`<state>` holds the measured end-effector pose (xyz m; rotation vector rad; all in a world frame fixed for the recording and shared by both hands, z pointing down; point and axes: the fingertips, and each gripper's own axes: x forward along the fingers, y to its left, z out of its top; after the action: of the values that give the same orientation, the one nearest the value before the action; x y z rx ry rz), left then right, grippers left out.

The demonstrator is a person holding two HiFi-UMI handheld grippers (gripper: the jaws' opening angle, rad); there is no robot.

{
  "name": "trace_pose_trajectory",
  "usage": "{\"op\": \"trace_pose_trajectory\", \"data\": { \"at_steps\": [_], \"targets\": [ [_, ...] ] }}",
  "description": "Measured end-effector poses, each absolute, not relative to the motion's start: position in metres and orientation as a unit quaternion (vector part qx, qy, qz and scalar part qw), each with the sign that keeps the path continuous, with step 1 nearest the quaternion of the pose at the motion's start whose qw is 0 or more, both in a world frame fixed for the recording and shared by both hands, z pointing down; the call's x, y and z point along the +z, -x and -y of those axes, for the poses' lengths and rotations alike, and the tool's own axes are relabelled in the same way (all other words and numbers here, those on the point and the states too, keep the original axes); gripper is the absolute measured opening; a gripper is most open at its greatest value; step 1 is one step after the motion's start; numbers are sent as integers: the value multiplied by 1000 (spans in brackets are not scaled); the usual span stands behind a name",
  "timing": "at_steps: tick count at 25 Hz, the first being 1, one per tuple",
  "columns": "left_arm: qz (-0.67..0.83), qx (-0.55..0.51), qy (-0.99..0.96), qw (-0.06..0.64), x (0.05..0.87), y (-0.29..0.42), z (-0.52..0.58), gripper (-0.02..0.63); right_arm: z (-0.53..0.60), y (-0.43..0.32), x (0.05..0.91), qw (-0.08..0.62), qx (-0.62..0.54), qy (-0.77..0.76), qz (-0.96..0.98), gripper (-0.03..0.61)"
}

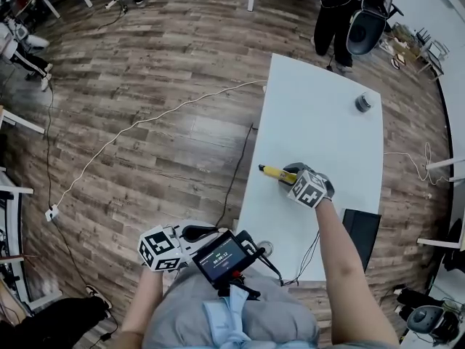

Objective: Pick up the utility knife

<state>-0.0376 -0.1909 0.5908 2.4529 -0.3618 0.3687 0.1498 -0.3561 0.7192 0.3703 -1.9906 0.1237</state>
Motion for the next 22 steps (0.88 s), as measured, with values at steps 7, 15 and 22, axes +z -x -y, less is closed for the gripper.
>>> {"op": "trace_pose_trajectory", "data": {
  "at_steps": [7,15,22],
  "targets": [
    [141,140,-928,316,593,41,192,18,361,-147,726,539,51,-150,827,141],
    [137,136,-928,318,593,41,195,18,359,-146,728,546,64,-132,825,138],
    [135,131,-930,317,592,38,194,18,359,-147,731,560,84,-131,814,130]
  ]
}}
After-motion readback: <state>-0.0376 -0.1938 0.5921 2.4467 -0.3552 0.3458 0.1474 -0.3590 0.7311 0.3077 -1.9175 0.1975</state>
